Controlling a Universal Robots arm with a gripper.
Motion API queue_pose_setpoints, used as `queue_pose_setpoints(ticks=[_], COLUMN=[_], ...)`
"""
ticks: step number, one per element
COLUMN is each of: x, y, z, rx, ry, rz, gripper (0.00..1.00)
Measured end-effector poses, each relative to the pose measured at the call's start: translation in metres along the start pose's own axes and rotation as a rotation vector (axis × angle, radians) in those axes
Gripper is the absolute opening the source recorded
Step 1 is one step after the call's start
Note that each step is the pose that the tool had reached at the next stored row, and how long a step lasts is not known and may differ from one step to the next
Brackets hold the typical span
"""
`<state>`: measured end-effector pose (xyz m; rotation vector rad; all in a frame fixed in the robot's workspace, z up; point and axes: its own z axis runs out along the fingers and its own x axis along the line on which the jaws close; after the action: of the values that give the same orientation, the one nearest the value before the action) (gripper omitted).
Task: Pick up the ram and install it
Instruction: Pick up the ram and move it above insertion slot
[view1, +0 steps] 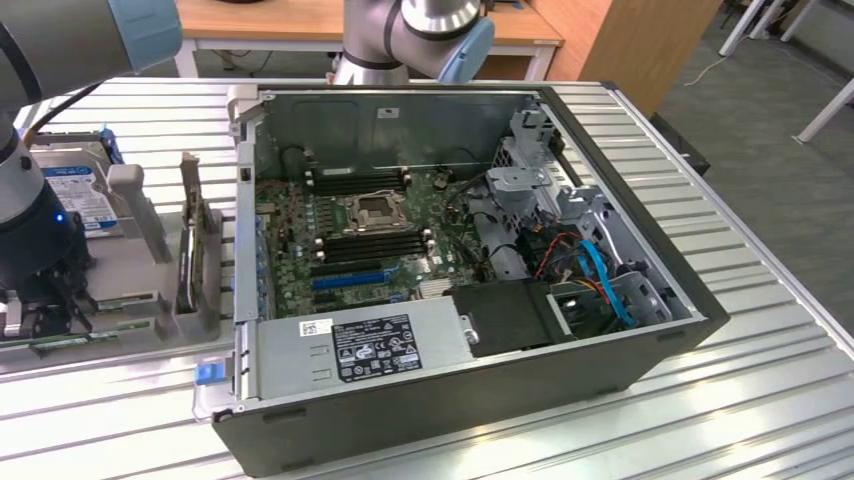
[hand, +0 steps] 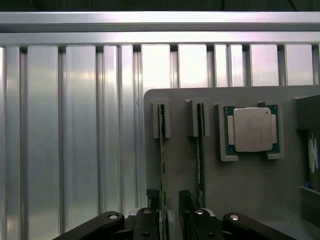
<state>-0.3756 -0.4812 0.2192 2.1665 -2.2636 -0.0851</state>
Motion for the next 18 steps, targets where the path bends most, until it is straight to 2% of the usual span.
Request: queue_pose_setpoints(ticks=[10,14,18], x=[0.0000,0.0000,0.0000], y=[0.0000,-0.0001,0.0000], z=[0.0000,0.0001,0.0000], rx=[-0.0003,0.0036,0.0043], ry=[0.0006,0.0006,0.0008], rz=[-0.012,-0.018,-0.022], gripper=[0.30,0.30,0.30])
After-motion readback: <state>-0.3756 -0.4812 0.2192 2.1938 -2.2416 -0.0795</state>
